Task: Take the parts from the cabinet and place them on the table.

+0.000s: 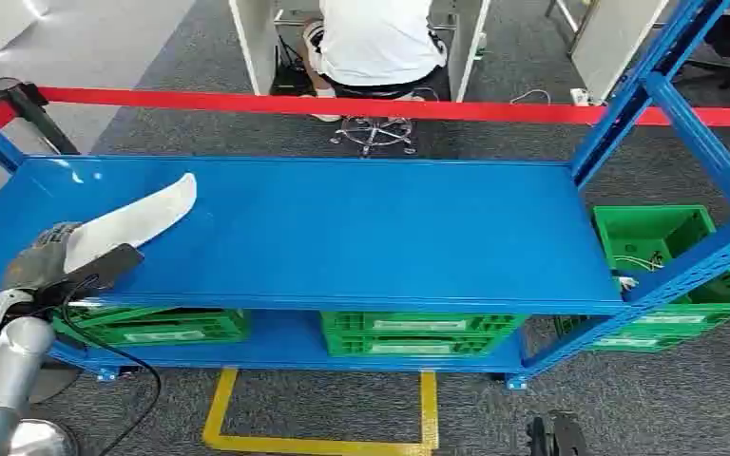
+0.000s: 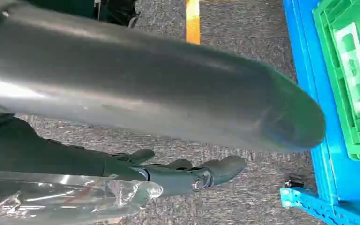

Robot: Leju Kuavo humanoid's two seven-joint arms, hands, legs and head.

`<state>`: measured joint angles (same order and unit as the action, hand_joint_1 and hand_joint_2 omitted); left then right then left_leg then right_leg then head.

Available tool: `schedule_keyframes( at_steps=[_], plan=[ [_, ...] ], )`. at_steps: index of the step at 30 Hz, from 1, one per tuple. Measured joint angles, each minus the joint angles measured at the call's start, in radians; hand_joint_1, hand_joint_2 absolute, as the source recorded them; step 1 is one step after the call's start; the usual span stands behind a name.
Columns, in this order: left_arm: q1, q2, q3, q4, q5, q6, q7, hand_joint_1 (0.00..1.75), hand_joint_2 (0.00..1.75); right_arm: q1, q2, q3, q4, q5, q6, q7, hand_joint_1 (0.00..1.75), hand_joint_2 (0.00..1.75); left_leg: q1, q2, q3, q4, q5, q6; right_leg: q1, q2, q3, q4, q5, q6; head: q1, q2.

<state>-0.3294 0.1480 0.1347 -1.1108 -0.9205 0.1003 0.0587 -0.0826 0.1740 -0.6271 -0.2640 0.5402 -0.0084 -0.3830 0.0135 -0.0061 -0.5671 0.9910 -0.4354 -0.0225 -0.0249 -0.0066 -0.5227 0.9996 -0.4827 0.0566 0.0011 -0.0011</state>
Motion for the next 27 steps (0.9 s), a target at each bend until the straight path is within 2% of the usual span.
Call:
schedule_keyframes(
  at_steps=[5,10,16,22,27],
  plan=[
    [-0.004,-0.007,0.000,0.026,-0.010,0.011,-0.002,0.00,1.75,0.000,0.000,0.000,0.000,0.005,-0.002,0.002,0.00,0.00,0.000,0.000,0.000,0.000,0.000,0.000,0.000,0.000,0.000,0.000,0.000,0.000,0.000,0.000],
    [0.035,-0.014,0.007,0.032,-0.013,0.054,-0.046,0.00,1.75,0.010,0.002,0.000,0.010,0.015,-0.041,-0.008,0.00,0.00,0.000,0.000,0.000,0.000,0.000,0.000,0.000,-0.001,0.000,0.000,0.000,0.000,0.000,0.000],
    [0.001,-0.032,0.010,0.061,-0.065,0.040,-0.066,0.00,1.75,0.007,0.000,0.001,0.015,0.026,-0.002,0.000,0.00,0.00,0.000,0.000,0.001,0.000,0.002,0.001,0.000,-0.001,0.001,0.000,0.000,0.000,0.000,0.000],
    [-0.066,-0.057,-0.003,0.117,-0.105,0.003,-0.067,0.00,1.75,0.002,-0.001,0.000,0.015,0.026,0.003,0.003,0.00,0.00,0.000,-0.001,0.001,0.000,0.004,0.001,0.000,-0.002,0.001,0.000,0.003,-0.001,0.000,0.000],
    [-0.097,-0.070,-0.023,0.148,-0.115,0.003,-0.067,0.00,1.75,0.003,-0.002,0.000,0.015,0.027,0.003,0.009,0.00,0.00,0.000,0.000,0.001,0.000,0.004,0.001,0.000,-0.001,0.001,0.000,0.003,0.000,0.000,0.000]
  ],
)
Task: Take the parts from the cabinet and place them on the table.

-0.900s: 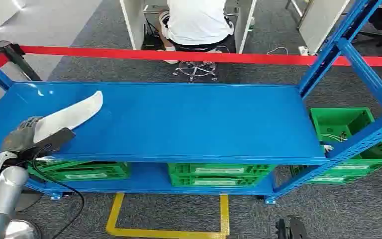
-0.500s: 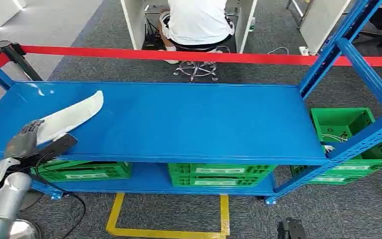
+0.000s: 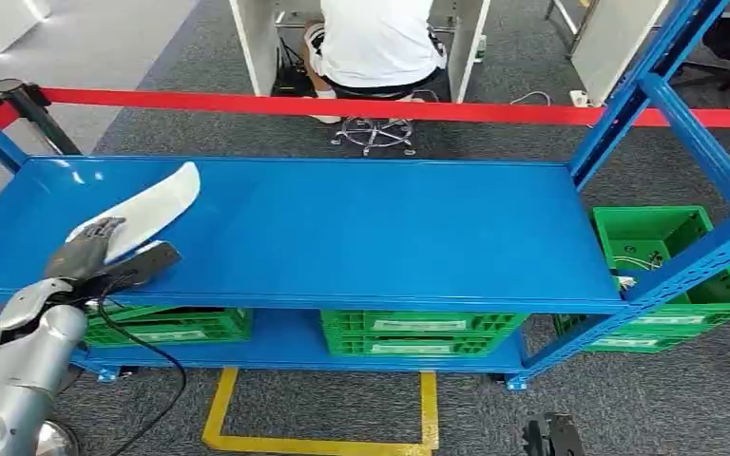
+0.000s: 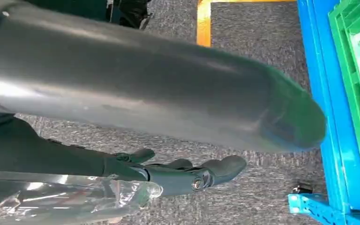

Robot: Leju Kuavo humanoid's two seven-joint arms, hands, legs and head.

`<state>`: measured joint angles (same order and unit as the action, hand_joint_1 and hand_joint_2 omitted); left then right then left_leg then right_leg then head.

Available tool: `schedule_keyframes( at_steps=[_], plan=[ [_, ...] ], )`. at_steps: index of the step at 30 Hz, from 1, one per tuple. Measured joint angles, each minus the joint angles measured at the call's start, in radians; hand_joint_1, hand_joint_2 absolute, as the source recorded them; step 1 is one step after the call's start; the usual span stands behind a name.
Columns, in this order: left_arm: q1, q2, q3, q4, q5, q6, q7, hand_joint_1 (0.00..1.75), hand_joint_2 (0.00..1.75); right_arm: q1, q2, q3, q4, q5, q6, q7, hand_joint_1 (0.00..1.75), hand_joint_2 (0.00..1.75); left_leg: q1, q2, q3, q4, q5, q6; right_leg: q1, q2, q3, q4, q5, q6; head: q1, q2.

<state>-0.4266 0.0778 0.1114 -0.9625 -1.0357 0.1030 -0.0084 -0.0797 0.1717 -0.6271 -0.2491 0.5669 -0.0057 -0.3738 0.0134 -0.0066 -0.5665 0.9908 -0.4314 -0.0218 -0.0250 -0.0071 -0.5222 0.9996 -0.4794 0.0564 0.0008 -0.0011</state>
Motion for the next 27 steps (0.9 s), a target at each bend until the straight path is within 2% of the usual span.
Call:
schedule_keyframes(
  at_steps=[1,2,3,4,5,27],
  plan=[
    [-0.003,-0.002,-0.002,0.003,0.000,0.000,0.000,0.00,1.75,0.000,0.000,0.000,0.000,0.000,0.000,0.001,0.00,0.00,0.000,0.000,0.000,0.000,0.000,0.000,0.000,0.000,0.000,0.000,0.000,0.000,0.000,0.000],
    [-0.005,-0.003,-0.003,0.006,0.000,0.000,0.000,0.10,1.75,0.000,0.000,0.000,0.000,0.000,0.000,0.001,0.00,0.00,0.000,0.000,0.000,0.000,0.000,0.000,0.000,0.000,0.000,0.000,0.000,0.000,0.000,0.000],
    [-0.005,-0.004,-0.005,0.007,0.000,0.000,0.000,0.42,1.75,0.000,0.000,0.000,0.000,0.002,0.000,0.002,0.00,0.00,0.000,0.000,0.000,0.000,0.000,0.000,0.000,0.000,0.000,0.000,0.000,0.000,0.000,0.000],
    [-0.006,-0.005,-0.007,0.009,0.000,0.000,0.000,1.50,1.75,0.000,0.000,0.000,0.000,0.003,0.000,0.002,0.00,0.00,0.000,0.000,0.000,0.000,0.000,0.000,0.000,0.000,0.000,0.000,0.000,0.000,0.000,0.000],
    [-0.006,-0.005,-0.009,0.010,0.000,-0.001,0.000,1.75,1.75,0.000,0.000,0.000,0.000,0.004,0.000,0.002,0.00,0.00,0.000,0.000,0.000,0.000,0.000,0.000,0.000,0.000,0.000,0.000,0.000,0.000,0.000,0.000],
    [0.004,-0.014,-0.012,0.015,0.021,0.002,0.013,1.75,1.75,-0.001,0.000,0.000,0.000,0.012,-0.005,0.003,0.00,0.00,0.000,0.000,0.000,0.000,0.000,0.000,0.000,0.000,0.000,0.000,0.000,0.000,0.000,0.000]
  ],
)
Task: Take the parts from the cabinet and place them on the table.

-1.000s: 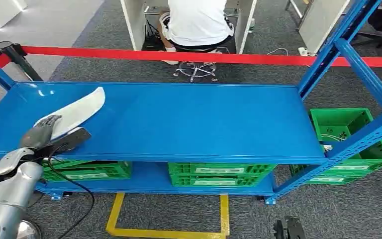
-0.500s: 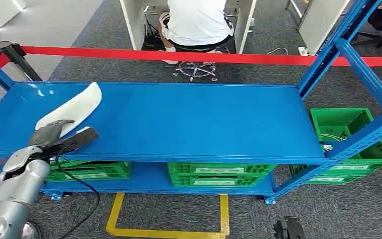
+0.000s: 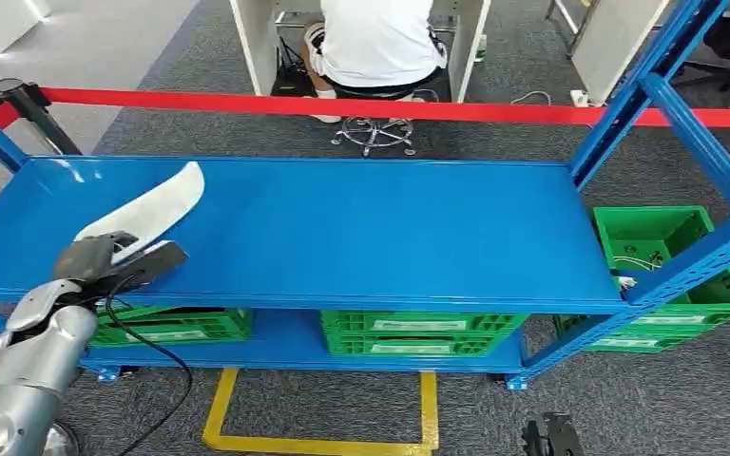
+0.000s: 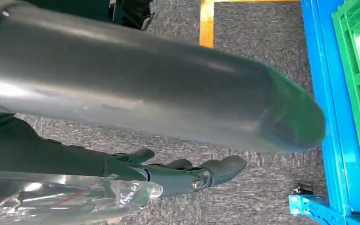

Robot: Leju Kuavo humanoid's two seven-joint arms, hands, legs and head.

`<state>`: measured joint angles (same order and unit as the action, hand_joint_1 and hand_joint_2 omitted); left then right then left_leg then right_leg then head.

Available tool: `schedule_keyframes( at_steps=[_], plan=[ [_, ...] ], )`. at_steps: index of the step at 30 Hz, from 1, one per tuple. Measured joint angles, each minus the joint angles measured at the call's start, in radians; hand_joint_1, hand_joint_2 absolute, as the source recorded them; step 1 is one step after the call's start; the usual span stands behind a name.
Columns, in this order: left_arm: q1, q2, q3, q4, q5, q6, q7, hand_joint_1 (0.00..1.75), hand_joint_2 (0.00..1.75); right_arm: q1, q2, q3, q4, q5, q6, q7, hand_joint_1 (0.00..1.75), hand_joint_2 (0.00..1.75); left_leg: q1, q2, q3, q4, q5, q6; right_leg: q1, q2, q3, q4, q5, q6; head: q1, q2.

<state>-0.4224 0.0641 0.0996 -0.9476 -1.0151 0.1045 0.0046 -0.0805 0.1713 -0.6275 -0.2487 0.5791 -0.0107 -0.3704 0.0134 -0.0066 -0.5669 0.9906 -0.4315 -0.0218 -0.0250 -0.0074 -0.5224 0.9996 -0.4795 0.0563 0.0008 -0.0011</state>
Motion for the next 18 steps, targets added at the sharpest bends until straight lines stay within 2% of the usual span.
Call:
schedule_keyframes(
  at_steps=[5,7,15,18],
  plan=[
    [0.000,0.000,0.000,-0.006,0.008,0.022,0.002,1.75,1.75,0.000,0.000,0.000,0.000,0.003,-0.001,0.001,0.00,0.00,0.000,0.000,0.000,0.000,0.000,0.000,0.000,0.000,0.000,0.000,0.000,0.000,0.000,0.000],
    [0.038,-0.003,0.000,-0.052,0.009,0.056,-0.035,1.75,1.75,0.000,0.000,-0.001,0.000,0.004,-0.011,-0.001,0.00,0.00,0.000,0.000,0.000,0.000,0.000,0.000,0.000,0.000,0.000,0.000,0.000,0.000,0.000,0.000],
    [0.077,-0.006,0.000,-0.107,0.010,0.075,-0.061,1.75,1.75,0.000,0.000,-0.003,0.000,0.004,-0.013,-0.005,0.00,0.00,0.000,0.000,0.000,0.000,0.000,0.000,0.000,0.000,0.000,0.000,0.000,0.000,0.000,0.000],
    [0.106,-0.010,0.000,-0.143,0.027,0.097,-0.087,1.75,1.75,0.000,0.003,-0.008,0.000,-0.003,-0.045,-0.023,0.00,0.00,0.000,0.000,0.000,0.000,0.000,0.000,0.000,0.000,0.000,0.000,0.000,0.000,0.000,0.000]
  ],
)
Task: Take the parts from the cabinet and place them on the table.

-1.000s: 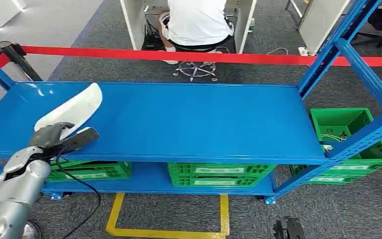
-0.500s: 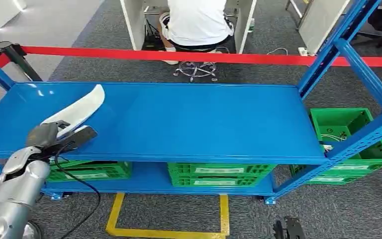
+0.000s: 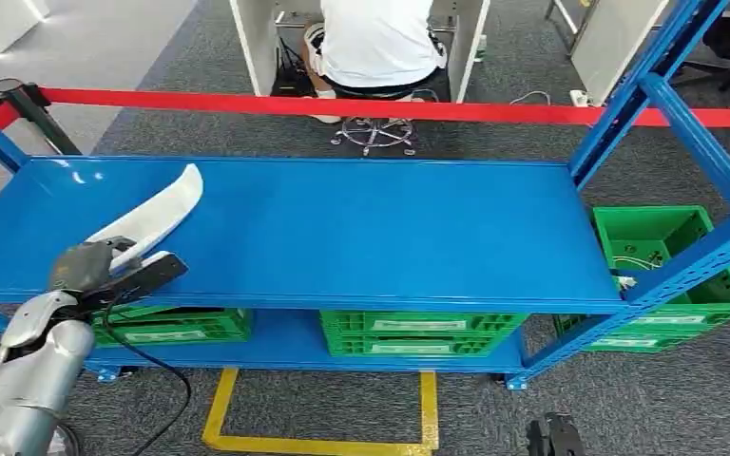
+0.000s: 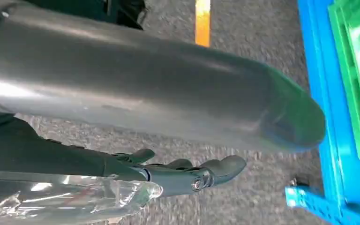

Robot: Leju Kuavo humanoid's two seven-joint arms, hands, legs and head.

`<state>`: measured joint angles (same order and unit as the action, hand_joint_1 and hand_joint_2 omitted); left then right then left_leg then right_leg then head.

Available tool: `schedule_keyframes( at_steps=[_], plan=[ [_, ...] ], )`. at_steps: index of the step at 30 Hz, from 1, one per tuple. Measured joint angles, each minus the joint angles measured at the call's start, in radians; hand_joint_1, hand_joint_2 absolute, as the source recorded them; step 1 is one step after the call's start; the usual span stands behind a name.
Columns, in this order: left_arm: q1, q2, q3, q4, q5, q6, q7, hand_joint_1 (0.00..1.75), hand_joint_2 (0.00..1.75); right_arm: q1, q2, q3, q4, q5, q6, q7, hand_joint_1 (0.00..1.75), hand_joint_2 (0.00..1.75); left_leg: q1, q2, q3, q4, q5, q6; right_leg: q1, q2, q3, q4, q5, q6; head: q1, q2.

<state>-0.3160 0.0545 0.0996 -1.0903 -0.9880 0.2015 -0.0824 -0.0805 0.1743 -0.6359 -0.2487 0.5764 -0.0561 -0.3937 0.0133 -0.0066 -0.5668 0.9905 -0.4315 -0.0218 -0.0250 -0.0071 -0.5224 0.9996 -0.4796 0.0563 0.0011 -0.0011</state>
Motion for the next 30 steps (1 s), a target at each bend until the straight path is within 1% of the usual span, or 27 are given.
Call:
schedule_keyframes(
  at_steps=[3,7,12,15,17,19,21,22,23,24,25,26,27,28,29,30],
  plan=[
    [0.049,-0.012,0.000,-0.069,0.030,0.018,-0.037,1.75,1.75,0.000,0.003,-0.007,0.000,-0.012,-0.013,-0.025,0.00,0.00,0.000,0.000,0.000,0.000,0.000,0.000,0.000,0.000,0.000,0.000,0.000,0.000,0.000,0.000],
    [0.141,-0.045,-0.010,-0.210,0.055,0.036,-0.073,1.75,1.75,-0.001,-0.004,-0.019,0.000,-0.021,0.032,-0.056,0.00,0.00,0.000,0.000,-0.001,0.000,-0.001,0.000,0.000,0.000,-0.001,0.000,0.000,0.000,0.000,0.000],
    [0.244,-0.085,-0.035,-0.371,0.061,0.061,-0.096,1.75,1.75,-0.004,-0.009,-0.032,-0.012,-0.039,0.064,-0.124,0.00,0.00,-0.001,0.000,-0.001,0.000,-0.001,0.000,0.000,0.000,-0.001,0.000,0.000,0.000,0.000,0.000],
    [0.315,-0.114,-0.055,-0.462,0.060,0.090,-0.119,1.75,1.75,-0.004,-0.009,-0.037,-0.029,-0.047,0.091,-0.178,0.00,0.00,-0.005,0.000,-0.001,0.001,-0.003,0.003,-0.005,0.000,-0.001,-0.003,0.000,0.002,-0.001,0.000],
    [0.349,-0.128,-0.068,-0.505,0.059,0.100,-0.129,1.75,1.75,-0.004,-0.009,-0.041,-0.039,-0.050,0.099,-0.193,0.00,0.00,-0.007,0.000,-0.001,0.002,-0.004,0.005,-0.007,0.000,-0.001,-0.003,0.001,0.004,0.000,0.000],
    [0.380,-0.143,-0.081,-0.545,0.057,0.115,-0.146,1.75,1.75,-0.003,-0.008,-0.043,-0.050,-0.057,0.116,-0.220,0.00,0.00,-0.012,0.000,-0.001,0.003,-0.006,0.010,-0.011,0.000,-0.001,-0.003,0.001,0.008,0.000,0.000],
    [0.416,-0.164,-0.099,-0.587,0.050,0.143,-0.171,1.75,1.75,0.001,-0.005,-0.047,-0.069,-0.062,0.128,-0.252,0.00,0.00,-0.018,0.000,-0.002,0.004,-0.008,0.017,-0.018,0.000,0.000,-0.006,0.002,0.015,-0.001,0.000],
    [0.436,-0.171,-0.110,-0.608,0.042,0.160,-0.179,1.75,1.75,0.005,-0.003,-0.048,-0.081,-0.062,0.128,-0.262,0.00,0.00,-0.020,0.000,-0.002,0.005,-0.002,0.023,-0.020,0.000,0.002,-0.009,0.008,0.023,-0.002,0.000],
    [0.454,-0.184,-0.124,-0.631,0.037,0.175,-0.186,1.75,1.75,0.009,0.002,-0.048,-0.099,-0.061,0.127,-0.275,0.00,0.00,-0.018,0.000,-0.001,-0.007,0.004,0.031,-0.019,0.000,0.005,-0.012,0.009,0.028,-0.002,0.000],
    [0.471,-0.199,-0.141,-0.651,0.026,0.191,-0.192,1.75,1.75,0.013,0.003,-0.049,-0.118,-0.060,0.123,-0.284,0.00,0.00,-0.011,0.003,0.007,-0.016,0.011,0.038,-0.021,0.001,-0.006,-0.003,-0.009,0.027,0.001,0.000],
    [0.486,-0.210,-0.157,-0.664,0.019,0.211,-0.198,1.75,1.75,0.017,0.005,-0.049,-0.135,-0.058,0.119,-0.290,0.00,0.00,-0.011,0.003,0.006,-0.017,0.013,0.041,-0.016,0.001,-0.021,0.035,-0.041,0.022,0.001,0.000],
    [0.499,-0.218,-0.176,-0.673,0.014,0.227,-0.200,1.75,1.75,0.021,0.011,-0.050,-0.154,-0.058,0.117,-0.294,0.00,0.00,-0.011,0.003,0.004,-0.017,0.012,0.043,-0.013,0.004,-0.053,0.111,-0.083,0.019,0.008,0.000],
    [0.510,-0.224,-0.188,-0.677,0.012,0.237,-0.200,1.75,1.75,0.025,0.015,-0.051,-0.166,-0.058,0.117,-0.294,0.00,0.00,-0.013,0.003,0.004,-0.017,0.012,0.043,-0.012,0.004,-0.086,0.184,-0.117,0.018,0.008,0.000],
    [0.523,-0.229,-0.202,-0.682,0.013,0.263,-0.203,1.75,1.75,0.034,0.025,-0.054,-0.190,-0.061,0.119,-0.292,0.00,0.00,-0.015,0.003,0.002,-0.016,0.012,0.044,-0.009,0.004,-0.127,0.275,-0.151,0.017,0.008,0.000],
    [0.534,-0.233,-0.211,-0.685,0.016,0.288,-0.207,1.75,1.75,0.045,0.044,-0.063,-0.221,-0.061,0.118,-0.288,0.00,0.00,-0.016,0.003,0.001,-0.015,0.012,0.044,-0.007,0.004,-0.144,0.314,-0.154,0.015,0.008,0.000],
    [0.544,-0.237,-0.215,-0.687,0.025,0.309,-0.215,1.75,1.75,0.055,0.059,-0.071,-0.250,-0.058,0.115,-0.283,0.00,0.00,-0.016,0.002,0.002,-0.015,0.013,0.043,-0.005,0.004,-0.138,0.302,-0.132,0.013,0.008,0.000]
  ],
)
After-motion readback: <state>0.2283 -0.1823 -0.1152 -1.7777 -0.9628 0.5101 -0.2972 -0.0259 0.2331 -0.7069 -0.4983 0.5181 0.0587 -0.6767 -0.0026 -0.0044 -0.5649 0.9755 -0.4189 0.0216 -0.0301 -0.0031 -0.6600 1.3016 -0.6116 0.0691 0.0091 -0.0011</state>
